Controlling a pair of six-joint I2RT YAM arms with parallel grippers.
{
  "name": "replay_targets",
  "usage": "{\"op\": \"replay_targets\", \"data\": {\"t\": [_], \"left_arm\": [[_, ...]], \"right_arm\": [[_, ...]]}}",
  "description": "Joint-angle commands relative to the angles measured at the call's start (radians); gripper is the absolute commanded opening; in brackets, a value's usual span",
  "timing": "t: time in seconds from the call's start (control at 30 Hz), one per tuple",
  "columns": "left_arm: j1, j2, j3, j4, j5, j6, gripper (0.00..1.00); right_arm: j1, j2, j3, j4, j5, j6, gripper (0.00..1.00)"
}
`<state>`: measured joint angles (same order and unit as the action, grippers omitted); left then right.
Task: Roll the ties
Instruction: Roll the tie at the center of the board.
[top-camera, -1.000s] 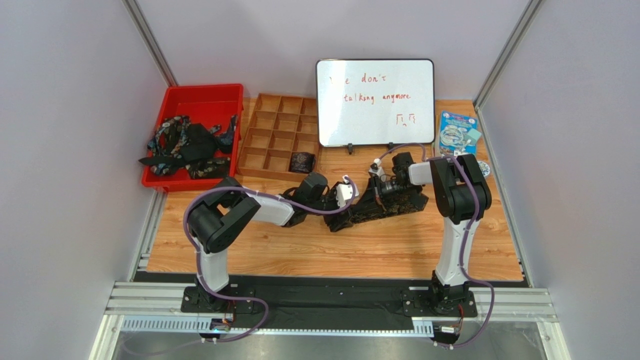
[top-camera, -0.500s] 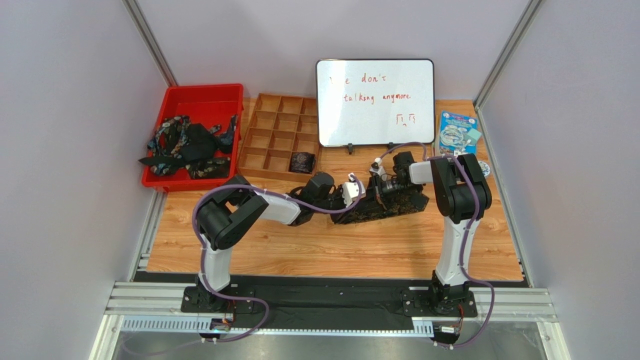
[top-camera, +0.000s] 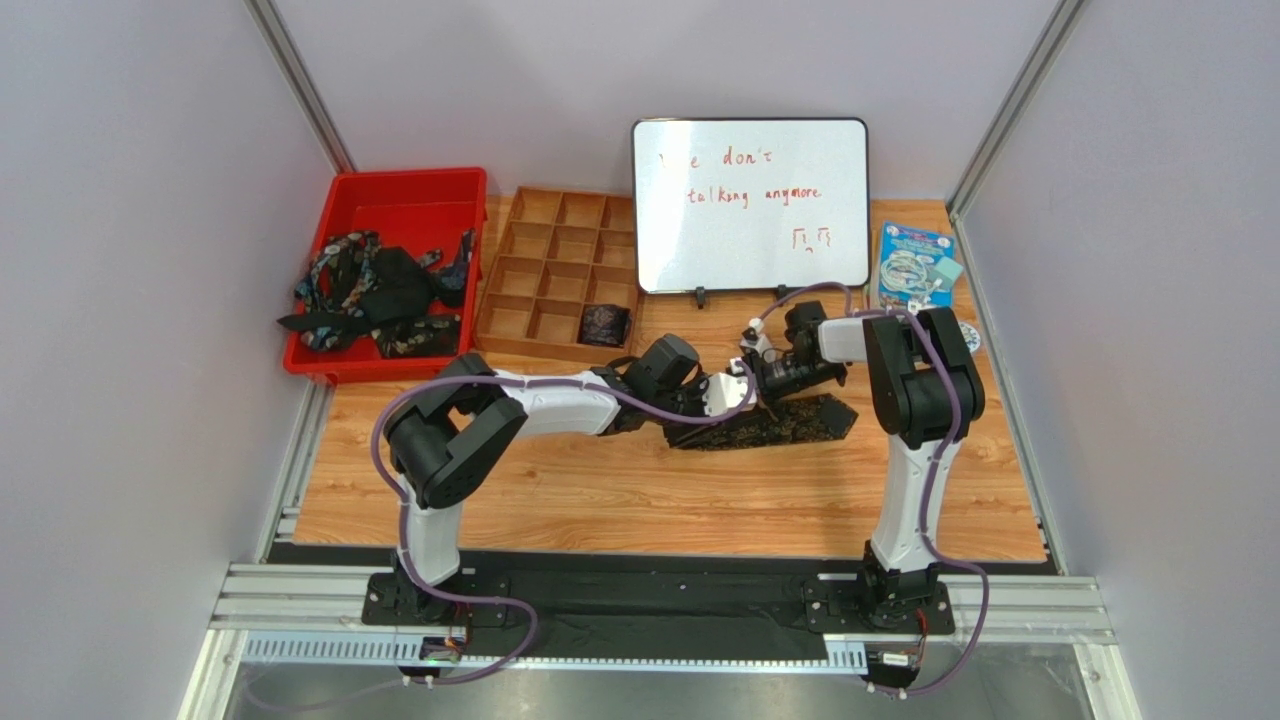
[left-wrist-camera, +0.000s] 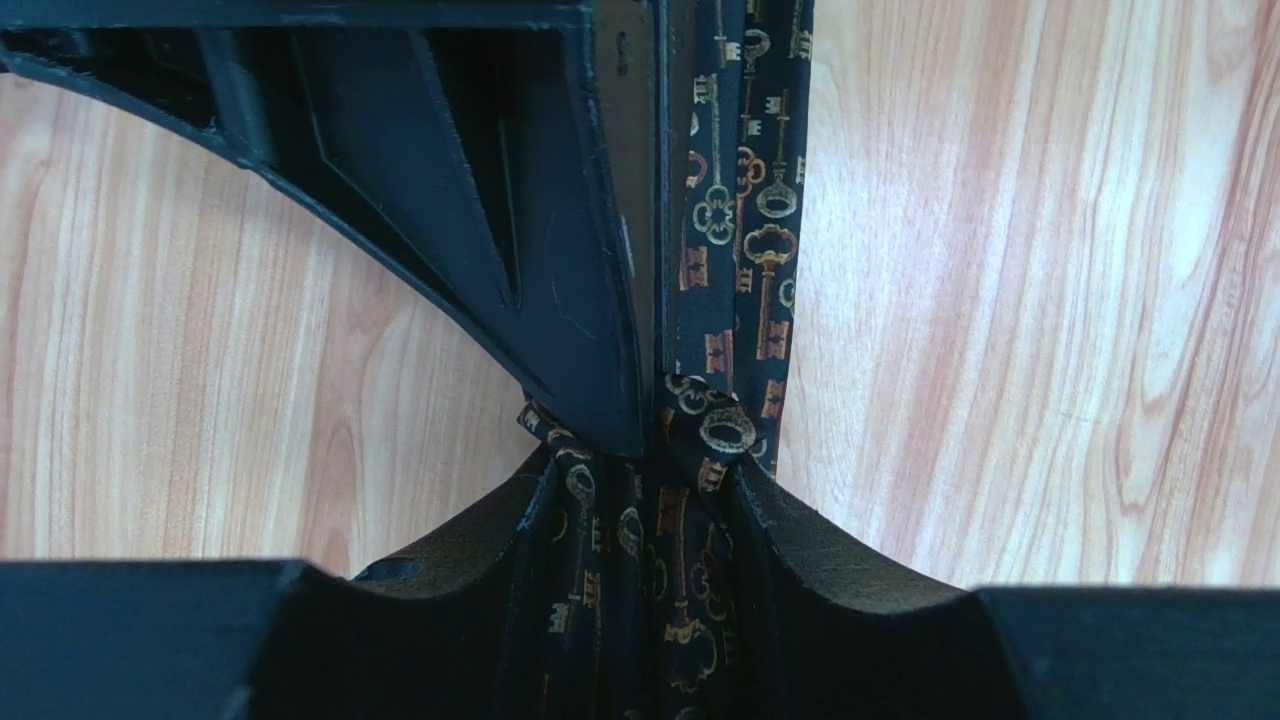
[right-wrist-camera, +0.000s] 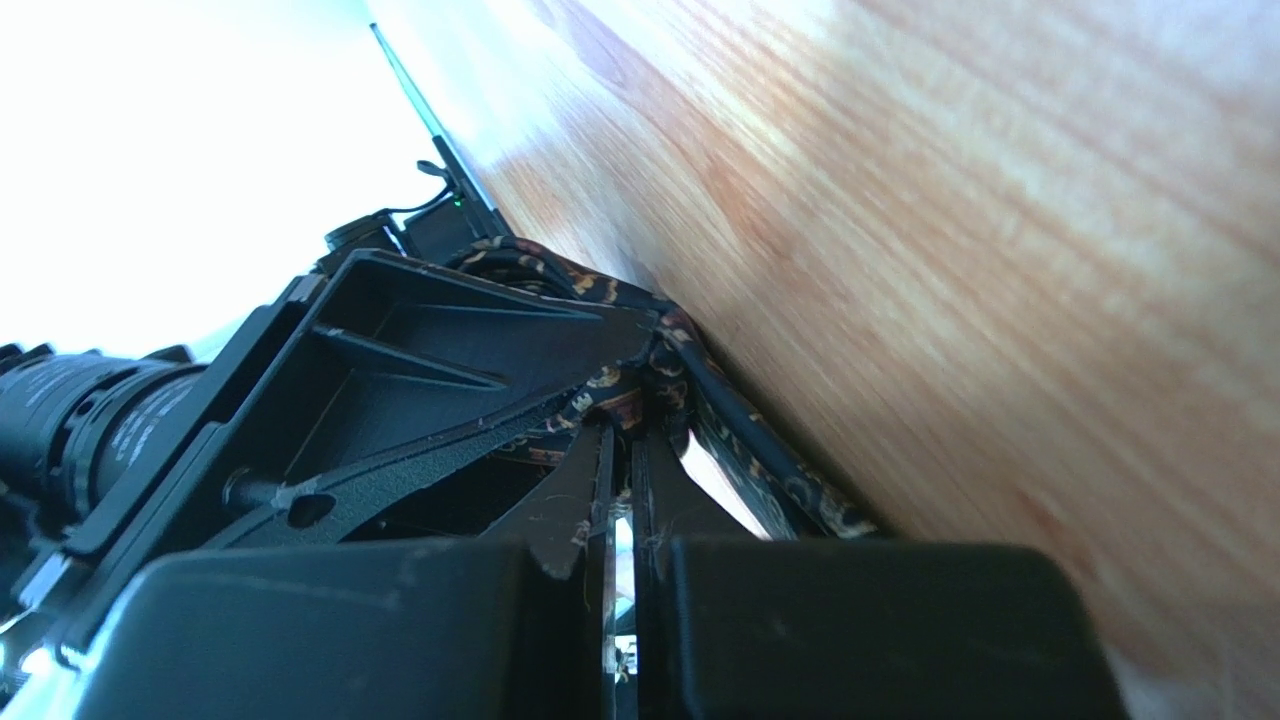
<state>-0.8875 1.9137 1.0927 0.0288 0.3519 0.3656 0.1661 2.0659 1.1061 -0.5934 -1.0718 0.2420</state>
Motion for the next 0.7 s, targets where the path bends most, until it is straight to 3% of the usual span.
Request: {"op": "replay_targets", "data": {"t": [0.0, 0.27, 0.4, 0.67], "left_arm": [[0.002, 0.011, 0.018, -0.322, -0.077, 0.072, 0.35], [0.005, -0.015, 0.016, -0.345, -0.042, 0.068, 0.43], [0.007, -0.064, -0.019, -0.291, -0.001, 0.049, 0.56], [0.032, -0.133, -0.062, -0.153, 0.071, -0.02, 0.63]], "right_arm": [[-0.024, 0.007, -0.012, -0.022, 0.303, -0.052, 0.0], [-0.019, -0.007, -0.023, -0.022, 0.365, -0.064, 0.0], [-0.008, -0.01, -0.022, -0.023, 0.391, -0.07, 0.0], [0.004, -0.012, -0.02, -0.02, 0.415, -0.072, 0.0]]}}
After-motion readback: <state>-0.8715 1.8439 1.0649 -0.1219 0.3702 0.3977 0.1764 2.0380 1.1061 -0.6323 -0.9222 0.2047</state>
